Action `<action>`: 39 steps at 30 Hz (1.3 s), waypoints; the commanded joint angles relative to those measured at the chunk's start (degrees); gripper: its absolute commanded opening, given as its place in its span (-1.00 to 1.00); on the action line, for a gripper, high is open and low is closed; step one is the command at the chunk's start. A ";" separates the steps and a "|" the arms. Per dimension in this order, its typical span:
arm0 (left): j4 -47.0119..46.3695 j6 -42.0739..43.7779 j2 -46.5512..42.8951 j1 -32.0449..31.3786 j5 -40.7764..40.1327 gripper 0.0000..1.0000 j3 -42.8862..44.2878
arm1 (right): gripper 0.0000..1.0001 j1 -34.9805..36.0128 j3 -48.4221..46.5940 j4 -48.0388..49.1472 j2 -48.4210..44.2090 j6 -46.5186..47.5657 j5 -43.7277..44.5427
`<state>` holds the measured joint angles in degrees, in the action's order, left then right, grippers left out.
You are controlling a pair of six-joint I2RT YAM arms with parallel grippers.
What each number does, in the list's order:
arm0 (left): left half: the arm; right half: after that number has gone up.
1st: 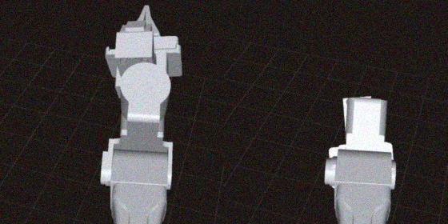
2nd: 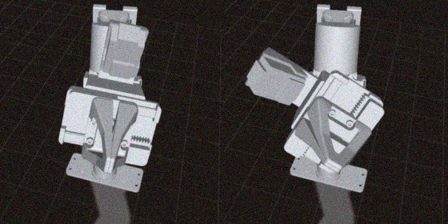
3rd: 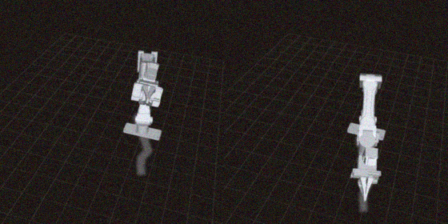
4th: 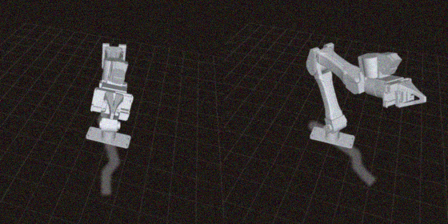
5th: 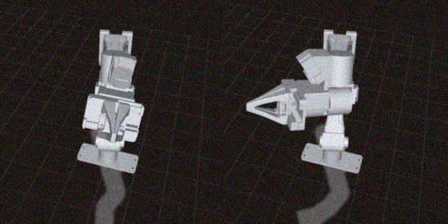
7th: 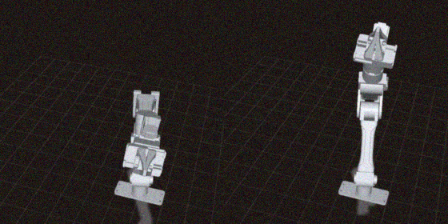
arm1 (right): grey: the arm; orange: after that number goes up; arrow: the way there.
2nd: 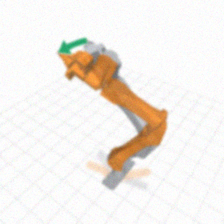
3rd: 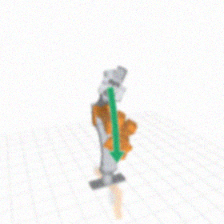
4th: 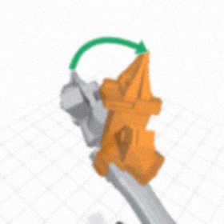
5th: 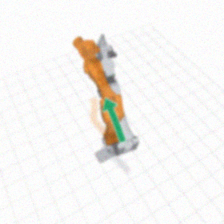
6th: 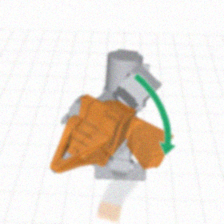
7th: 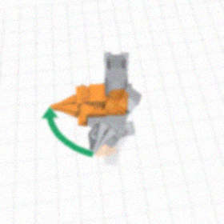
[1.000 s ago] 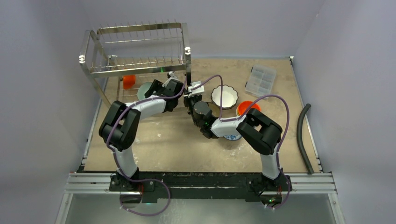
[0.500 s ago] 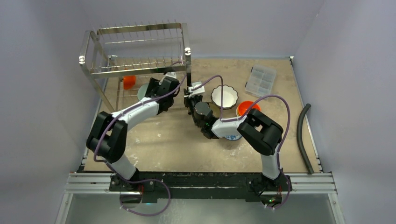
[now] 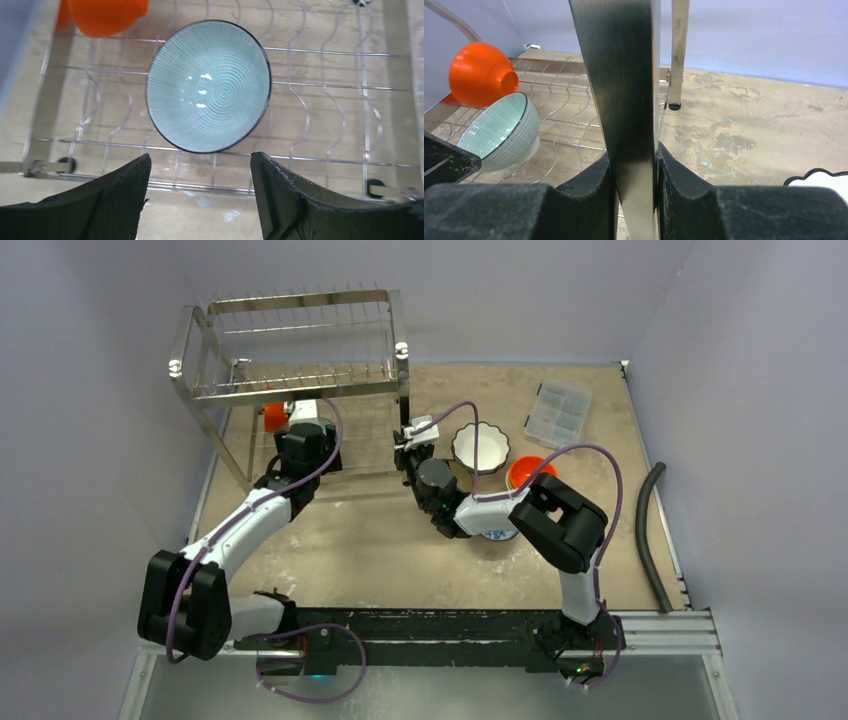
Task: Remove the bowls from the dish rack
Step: Adjust the bowl in the dish rack, then pick up the bowl from the dish rack.
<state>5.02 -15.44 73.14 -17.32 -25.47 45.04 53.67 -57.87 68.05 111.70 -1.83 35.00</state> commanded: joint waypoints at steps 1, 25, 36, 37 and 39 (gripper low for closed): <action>-9.34 -8.57 -3.89 1.33 6.60 0.42 -3.03 | -1.00 0.98 1.33 0.69 -1.48 -6.11 -1.37; -20.11 -30.85 -2.06 12.58 7.85 0.17 -10.27 | -1.00 0.99 2.93 1.74 -2.75 -4.92 -2.05; -24.31 -33.92 6.52 14.51 8.71 0.07 -9.55 | -1.00 0.99 3.07 2.06 -2.76 -4.63 -2.01; -24.65 -34.00 7.11 14.65 9.22 0.04 -9.32 | -1.00 0.94 3.10 2.07 -2.72 -4.62 -2.03; -25.74 -34.01 7.95 14.72 10.07 -0.04 -9.35 | -1.00 0.95 3.18 2.13 -2.79 -4.59 -2.04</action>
<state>-15.99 -47.57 79.61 -3.31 -16.67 34.81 53.60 -56.42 68.90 110.91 -1.72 33.80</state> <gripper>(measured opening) 0.511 0.291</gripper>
